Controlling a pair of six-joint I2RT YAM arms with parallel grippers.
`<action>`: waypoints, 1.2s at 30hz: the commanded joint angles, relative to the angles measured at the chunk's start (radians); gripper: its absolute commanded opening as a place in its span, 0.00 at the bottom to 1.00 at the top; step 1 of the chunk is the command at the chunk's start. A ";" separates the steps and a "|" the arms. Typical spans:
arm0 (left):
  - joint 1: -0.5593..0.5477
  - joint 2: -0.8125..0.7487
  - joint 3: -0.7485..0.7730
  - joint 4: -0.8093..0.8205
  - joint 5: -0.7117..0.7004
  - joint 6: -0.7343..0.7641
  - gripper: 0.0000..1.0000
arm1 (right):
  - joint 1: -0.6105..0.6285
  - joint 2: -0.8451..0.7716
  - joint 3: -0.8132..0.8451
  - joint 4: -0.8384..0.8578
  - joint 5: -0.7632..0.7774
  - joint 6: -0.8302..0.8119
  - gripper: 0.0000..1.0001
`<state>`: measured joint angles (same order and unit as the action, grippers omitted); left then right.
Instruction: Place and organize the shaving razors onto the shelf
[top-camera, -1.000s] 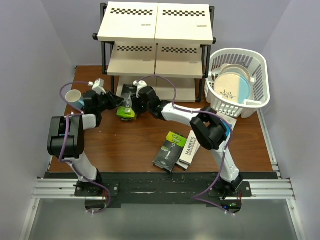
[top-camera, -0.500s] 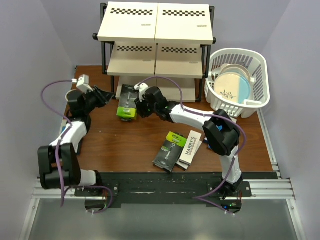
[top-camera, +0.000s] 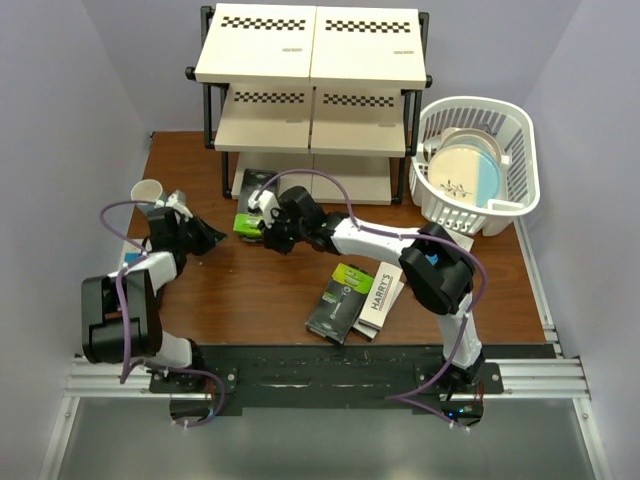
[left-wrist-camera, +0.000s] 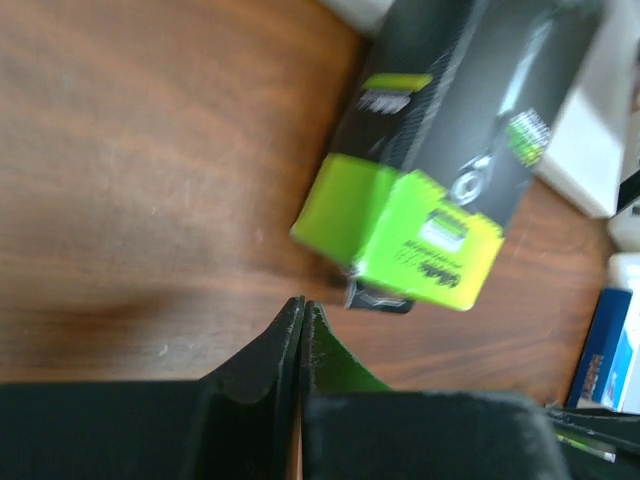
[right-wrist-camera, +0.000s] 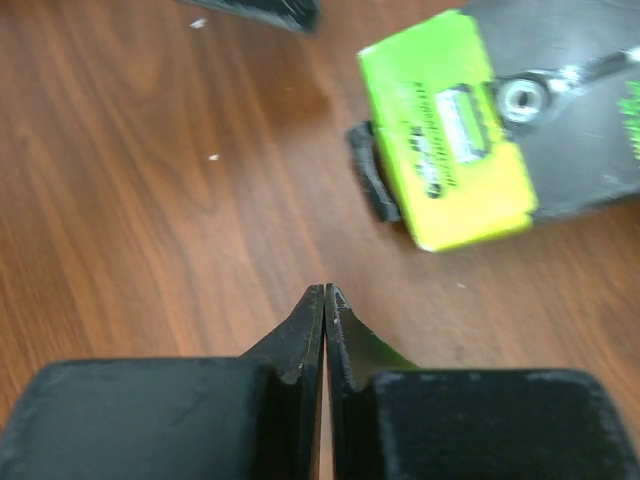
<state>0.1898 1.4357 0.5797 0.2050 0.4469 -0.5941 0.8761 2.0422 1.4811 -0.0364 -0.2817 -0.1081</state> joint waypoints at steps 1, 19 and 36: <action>-0.001 0.077 0.055 -0.003 0.053 0.028 0.19 | 0.027 0.036 0.005 0.029 0.036 -0.038 0.29; -0.079 0.294 0.109 0.258 0.179 0.083 0.48 | 0.026 0.157 0.065 0.134 0.326 -0.008 0.45; -0.130 0.370 0.244 0.363 0.194 0.019 0.43 | -0.034 0.161 0.123 0.240 0.477 -0.076 0.35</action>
<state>0.0738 1.8027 0.7834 0.4908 0.6243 -0.5571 0.8536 2.2208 1.5524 0.1390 0.1371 -0.1432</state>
